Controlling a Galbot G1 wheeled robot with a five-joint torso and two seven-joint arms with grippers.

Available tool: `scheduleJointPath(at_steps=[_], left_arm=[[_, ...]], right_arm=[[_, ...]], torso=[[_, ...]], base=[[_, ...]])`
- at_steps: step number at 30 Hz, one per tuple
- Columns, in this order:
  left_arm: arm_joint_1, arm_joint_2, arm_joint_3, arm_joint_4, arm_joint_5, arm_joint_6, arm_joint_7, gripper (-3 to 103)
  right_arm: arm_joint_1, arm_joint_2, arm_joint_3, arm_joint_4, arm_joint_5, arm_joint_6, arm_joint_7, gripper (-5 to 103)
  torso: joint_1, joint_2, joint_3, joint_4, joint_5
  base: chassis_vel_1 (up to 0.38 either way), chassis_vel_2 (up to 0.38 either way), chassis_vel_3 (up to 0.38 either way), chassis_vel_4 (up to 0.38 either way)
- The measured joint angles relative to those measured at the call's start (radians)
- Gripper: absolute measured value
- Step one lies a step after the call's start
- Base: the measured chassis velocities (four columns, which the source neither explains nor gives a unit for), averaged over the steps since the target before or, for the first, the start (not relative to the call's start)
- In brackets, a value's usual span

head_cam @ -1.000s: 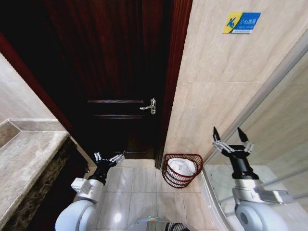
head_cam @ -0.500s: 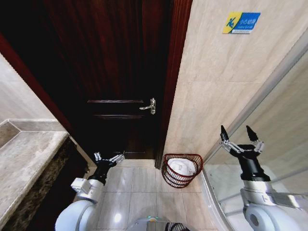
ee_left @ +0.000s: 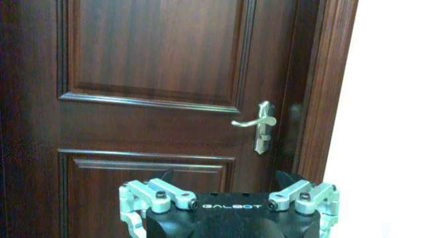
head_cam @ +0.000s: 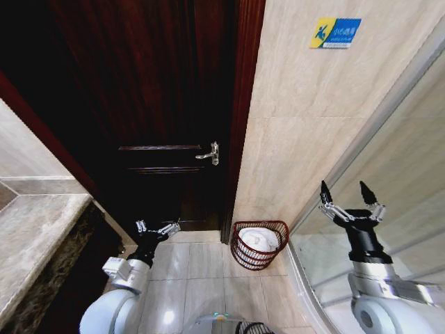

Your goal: Discard the used towel into the hamper.

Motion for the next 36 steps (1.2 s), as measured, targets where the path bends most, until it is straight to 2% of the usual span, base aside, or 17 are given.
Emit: scheduleJointPath(at_steps=[3, 5, 6, 7, 9, 21, 36], left_arm=[[0.000, 0.000, 0.000, 0.000, 0.000, 0.000, 0.000, 100], [0.000, 0.000, 0.000, 0.000, 0.000, 0.000, 0.000, 100], [0.000, 0.000, 0.000, 0.000, 0.000, 0.000, 0.000, 100], [0.000, 0.000, 0.000, 0.000, 0.000, 0.000, 0.000, 100], [0.000, 0.000, 0.000, 0.000, 0.000, 0.000, 0.000, 100], [0.000, 0.000, 0.000, 0.000, 0.000, 0.000, 0.000, 100], [0.000, 0.000, 0.000, 0.000, 0.000, 0.000, 0.000, 100]], right_arm=[[-0.002, 0.001, -0.001, 0.000, -0.002, 0.003, 0.006, 100], [0.010, 0.003, -0.014, 0.001, -0.023, 0.003, 0.069, 100], [0.010, 0.003, -0.014, 0.001, -0.023, 0.003, 0.069, 100], [0.023, 0.005, -0.023, 0.002, -0.029, 0.003, 0.111, 100], [0.033, 0.003, -0.026, 0.005, -0.027, 0.002, 0.142, 100], [0.051, -0.009, -0.008, 0.019, 0.009, 0.011, 0.140, 100], [0.073, -0.007, 0.014, 0.012, -0.014, 0.026, 0.131, 100]], torso=[[0.000, 0.000, 0.000, -0.0001, 0.0000], [0.000, 0.000, 0.000, -0.0001, -0.0001], [0.000, 0.000, 0.000, -0.0001, -0.0001], [0.000, 0.000, 0.000, 0.0001, 0.0000], [0.000, 0.000, 0.000, 0.0000, 0.0001], [0.000, 0.000, 0.000, 0.0000, 0.0000], [0.000, 0.000, 0.000, -0.0002, 0.0000]], base=[[0.000, 0.000, 0.000, 0.000], [0.000, 0.000, 0.000, 0.000], [0.000, 0.000, 0.000, 0.000], [-0.027, -0.068, -0.033, -0.029], [-0.064, -0.059, -0.040, -0.050], [-0.084, -0.072, -0.075, -0.089], [-0.117, -0.123, -0.120, -0.122]])
